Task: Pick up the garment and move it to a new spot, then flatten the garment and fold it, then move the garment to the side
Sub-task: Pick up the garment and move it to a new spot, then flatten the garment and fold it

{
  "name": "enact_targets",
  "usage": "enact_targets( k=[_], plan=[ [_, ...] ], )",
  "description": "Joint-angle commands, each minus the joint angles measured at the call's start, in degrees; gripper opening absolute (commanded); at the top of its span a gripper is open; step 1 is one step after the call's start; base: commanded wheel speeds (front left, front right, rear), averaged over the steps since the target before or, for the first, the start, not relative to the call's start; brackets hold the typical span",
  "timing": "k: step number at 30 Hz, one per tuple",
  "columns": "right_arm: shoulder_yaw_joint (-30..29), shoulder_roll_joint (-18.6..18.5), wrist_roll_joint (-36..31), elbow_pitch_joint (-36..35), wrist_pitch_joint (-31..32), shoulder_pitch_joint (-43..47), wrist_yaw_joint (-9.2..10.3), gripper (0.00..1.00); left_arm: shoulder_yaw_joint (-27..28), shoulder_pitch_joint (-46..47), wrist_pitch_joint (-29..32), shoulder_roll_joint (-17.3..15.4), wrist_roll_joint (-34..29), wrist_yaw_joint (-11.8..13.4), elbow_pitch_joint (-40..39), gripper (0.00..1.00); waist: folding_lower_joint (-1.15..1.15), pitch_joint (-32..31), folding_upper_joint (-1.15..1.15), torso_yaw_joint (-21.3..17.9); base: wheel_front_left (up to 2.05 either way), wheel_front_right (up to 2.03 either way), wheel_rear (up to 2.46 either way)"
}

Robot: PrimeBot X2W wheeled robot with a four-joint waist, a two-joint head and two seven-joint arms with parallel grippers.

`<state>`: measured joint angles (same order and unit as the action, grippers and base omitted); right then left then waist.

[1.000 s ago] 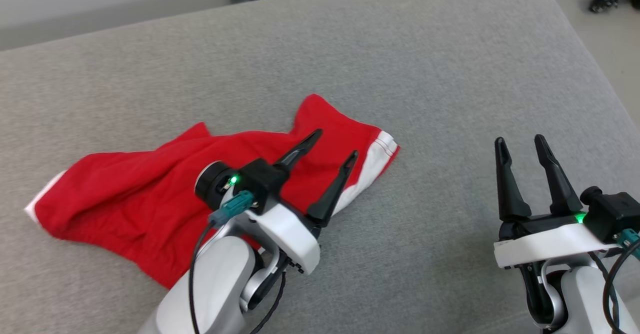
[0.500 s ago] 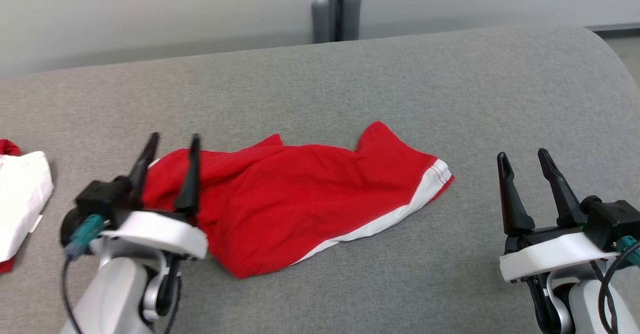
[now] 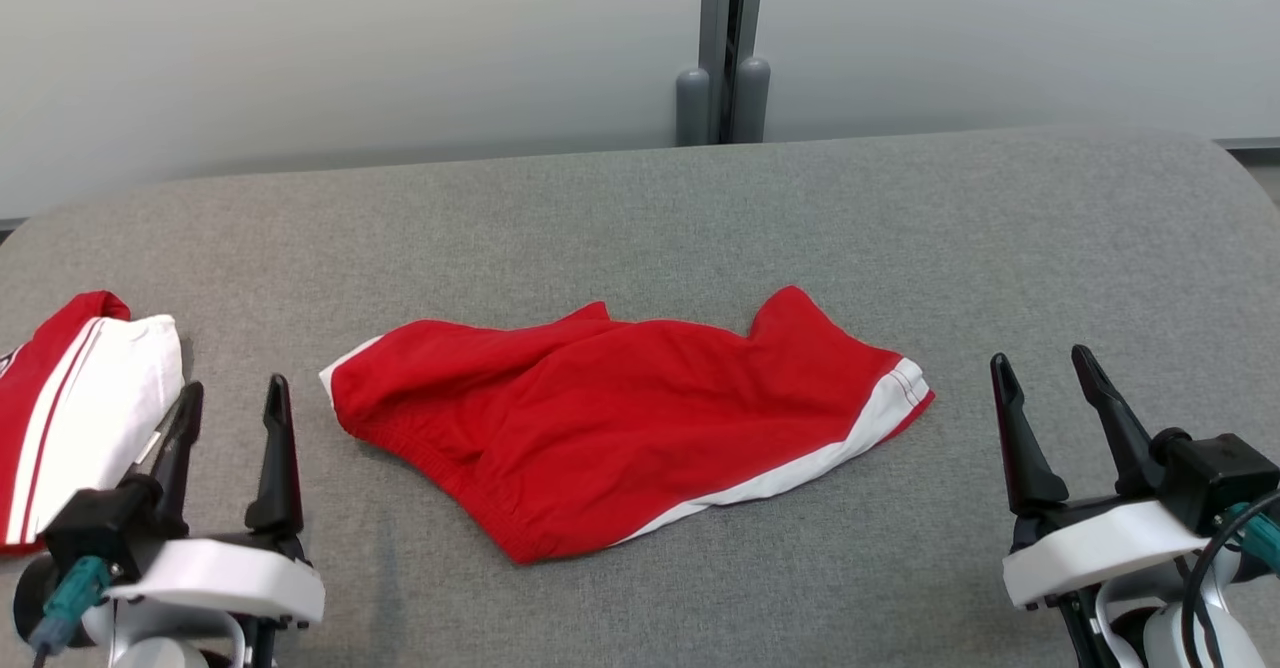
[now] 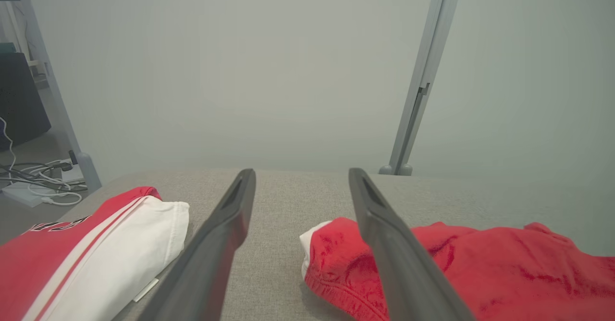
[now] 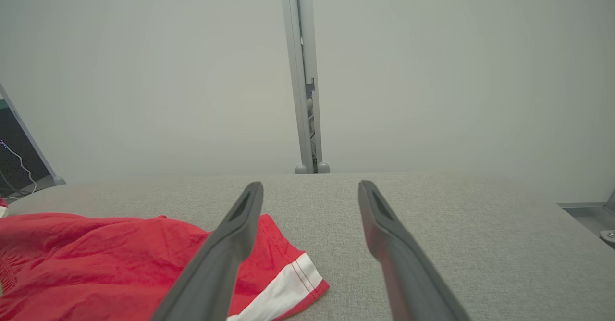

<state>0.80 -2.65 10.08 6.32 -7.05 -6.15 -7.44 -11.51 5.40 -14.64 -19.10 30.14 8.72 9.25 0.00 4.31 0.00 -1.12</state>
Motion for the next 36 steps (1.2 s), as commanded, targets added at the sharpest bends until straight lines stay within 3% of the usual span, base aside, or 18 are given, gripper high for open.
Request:
enact_targets(
  k=[1,14,36],
  plan=[
    [0.02,-0.43,-0.33,-0.40,0.26,0.76,-0.09,1.00,-0.08,-1.03,0.17,-0.34,-0.49,0.44,-0.72,1.00,0.00,-0.61,0.00,-0.08,0.00,0.00,0.00],
    [-1.46,-0.42,-0.80,-2.45,2.46,6.02,-0.09,1.00,-1.76,-10.38,3.02,-0.49,-0.90,3.86,-7.26,1.00,0.00,-4.59,0.00,0.10,0.00,0.00,0.00],
    [-2.45,-0.42,-0.30,-3.93,3.50,7.70,-0.09,1.00,-2.31,-12.83,4.83,-1.34,-0.34,5.32,-8.75,1.00,0.00,-4.99,0.00,0.11,0.00,0.00,0.00]
  ],
)
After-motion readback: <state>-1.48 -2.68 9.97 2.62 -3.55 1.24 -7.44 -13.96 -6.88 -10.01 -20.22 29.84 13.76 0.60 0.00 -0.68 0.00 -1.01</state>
